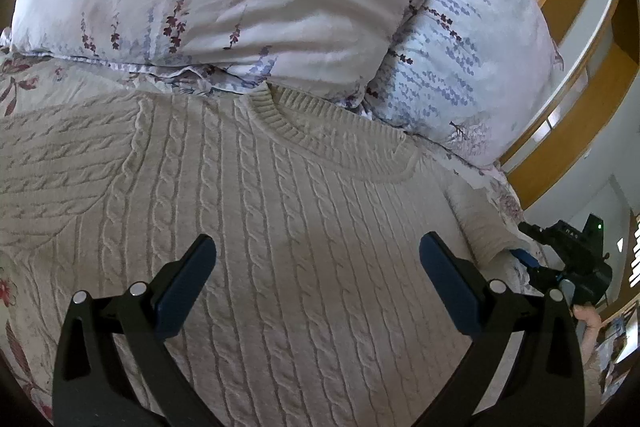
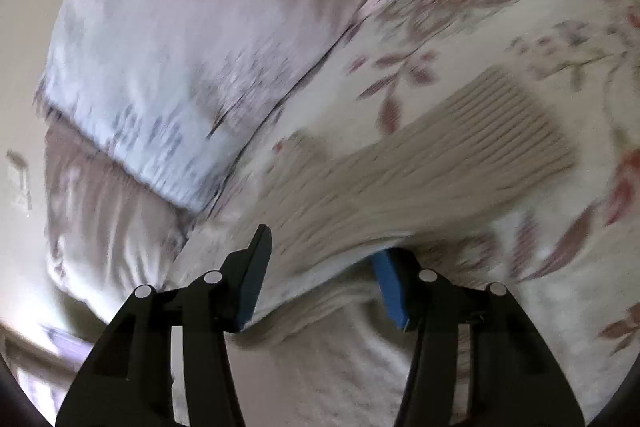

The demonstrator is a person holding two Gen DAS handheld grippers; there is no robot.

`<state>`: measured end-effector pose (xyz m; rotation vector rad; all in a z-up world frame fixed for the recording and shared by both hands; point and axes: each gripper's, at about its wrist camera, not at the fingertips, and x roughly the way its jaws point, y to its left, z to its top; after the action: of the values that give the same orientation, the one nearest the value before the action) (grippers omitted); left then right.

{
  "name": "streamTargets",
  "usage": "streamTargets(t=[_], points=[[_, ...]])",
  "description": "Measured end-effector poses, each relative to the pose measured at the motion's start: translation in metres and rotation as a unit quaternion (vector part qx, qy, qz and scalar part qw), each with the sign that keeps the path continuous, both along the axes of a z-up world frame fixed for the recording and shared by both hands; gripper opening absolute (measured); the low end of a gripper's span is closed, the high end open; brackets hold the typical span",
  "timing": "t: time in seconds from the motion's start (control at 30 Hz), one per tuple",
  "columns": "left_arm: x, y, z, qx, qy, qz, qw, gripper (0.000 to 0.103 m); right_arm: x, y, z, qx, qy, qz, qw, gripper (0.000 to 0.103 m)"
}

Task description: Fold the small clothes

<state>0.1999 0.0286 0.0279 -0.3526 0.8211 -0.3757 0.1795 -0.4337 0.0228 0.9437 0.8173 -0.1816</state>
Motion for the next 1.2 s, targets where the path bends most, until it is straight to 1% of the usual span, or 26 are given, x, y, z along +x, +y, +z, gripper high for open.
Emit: streamTargets(t=[0.1,0.13,0.17,0.23,0.3,0.37,0.43,0.47,0.5,0.57,0.6,0.63,0.67,0.7,0.73,0.77,0.8,0.83,0.87,0.93,1.0,1.03,1.07,1.1,1.17,1.2], points=[[0.000,0.004,0.001,-0.008,0.001,0.005,1.0000,0.101,-0.007,-0.014,0.003,-0.030,0.012,-0.029,0.999,0.039],[0.000,0.005,0.001,-0.011,0.001,0.006,0.9999,0.101,-0.006,-0.015,0.004,-0.043,0.017,-0.033,0.998,0.026],[0.000,0.007,0.002,-0.016,0.002,0.008,0.9998,0.101,-0.004,-0.016,0.007,-0.066,0.024,-0.032,0.997,0.017],[0.000,0.011,0.003,-0.027,0.003,0.008,0.9996,0.101,0.003,-0.008,0.023,-0.127,0.021,-0.020,0.992,0.012],[-0.001,0.016,0.007,-0.041,0.004,0.008,0.9991,0.101,0.012,0.012,0.043,-0.175,0.001,0.000,0.985,0.010],[-0.002,0.022,0.011,-0.056,0.004,0.009,0.9984,0.101,0.020,0.040,0.066,-0.213,-0.032,0.037,0.976,0.010],[-0.002,0.028,0.013,-0.071,0.006,0.011,0.9974,0.101,0.030,0.081,0.088,-0.242,-0.071,0.096,0.963,0.010],[-0.002,0.031,0.014,-0.083,0.010,0.013,0.9964,0.101,0.034,0.103,0.094,-0.252,-0.085,0.128,0.956,0.010],[-0.002,0.035,0.014,-0.093,0.013,0.015,0.9954,0.101,0.039,0.132,0.099,-0.260,-0.101,0.172,0.945,0.010],[-0.002,0.041,0.013,-0.111,0.019,0.018,0.9935,0.101,0.047,0.179,0.097,-0.262,-0.113,0.251,0.925,0.011],[-0.002,0.043,0.011,-0.116,0.022,0.020,0.9928,0.101,0.052,0.211,0.087,-0.263,-0.107,0.308,0.908,0.012],[-0.002,0.045,0.010,-0.118,0.026,0.021,0.9924,0.101,0.055,0.239,0.074,-0.263,-0.094,0.360,0.890,0.020],[-0.002,0.046,0.008,-0.119,0.030,0.022,0.9922,0.101,0.055,0.256,0.064,-0.262,-0.081,0.394,0.877,0.030],[-0.002,0.047,0.005,-0.120,0.036,0.023,0.9918,0.100,0.054,0.279,0.048,-0.261,-0.060,0.438,0.858,0.032],[-0.001,0.048,0.003,-0.122,0.042,0.023,0.9914,0.099,0.052,0.294,0.037,-0.262,-0.046,0.463,0.845,0.032],[0.000,0.048,0.000,-0.125,0.051,0.022,0.9907,0.098,0.050,0.302,0.029,-0.264,-0.037,0.477,0.837,0.034],[0.001,0.049,-0.003,-0.126,0.057,0.021,0.9901,0.097,0.047,0.305,0.022,-0.258,-0.027,0.484,0.836,0.036],[0.002,0.049,-0.005,-0.128,0.062,0.020,0.9896,0.096,0.046,0.301,0.020,-0.246,-0.023,0.482,0.841,0.040],[0.003,0.049,-0.007,-0.129,0.067,0.021,0.9891,0.095,0.045,0.289,0.020,-0.219,-0.017,0.470,0.855,0.048],[0.005,0.050,-0.011,-0.131,0.077,0.022,0.9882,0.092,0.045,0.262,0.025,-0.172,-0.012,0.440,0.881,0.059],[0.010,0.050,-0.015,-0.140,0.091,0.024,0.9857,0.084,0.040,0.219,0.027,-0.100,-0.009,0.386,0.917,0.060],[0.012,0.051,-0.016,-0.142,0.097,0.026,0.9848,0.081,0.038,0.199,0.026,-0.064,-0.003,0.356,0.932,0.060],[0.015,0.051,-0.018,-0.146,0.105,0.030,0.9832,0.079,0.035,0.180,0.024,-0.032,0.003,0.324,0.945,0.060],[0.017,0.052,-0.020,-0.148,0.112,0.036,0.9819,0.077,0.031,0.153,0.019,0.006,0.011,0.279,0.960,0.060],[0.020,0.054,-0.022,-0.148,0.118,0.045,0.9808,0.073,0.029,0.120,0.010,0.038,0.025,0.216,0.975,0.060],[0.021,0.054,-0.023,-0.147,0.119,0.049,0.9806,0.070,0.023,0.097,0.004,0.045,0.035,0.172,0.984,0.060]])
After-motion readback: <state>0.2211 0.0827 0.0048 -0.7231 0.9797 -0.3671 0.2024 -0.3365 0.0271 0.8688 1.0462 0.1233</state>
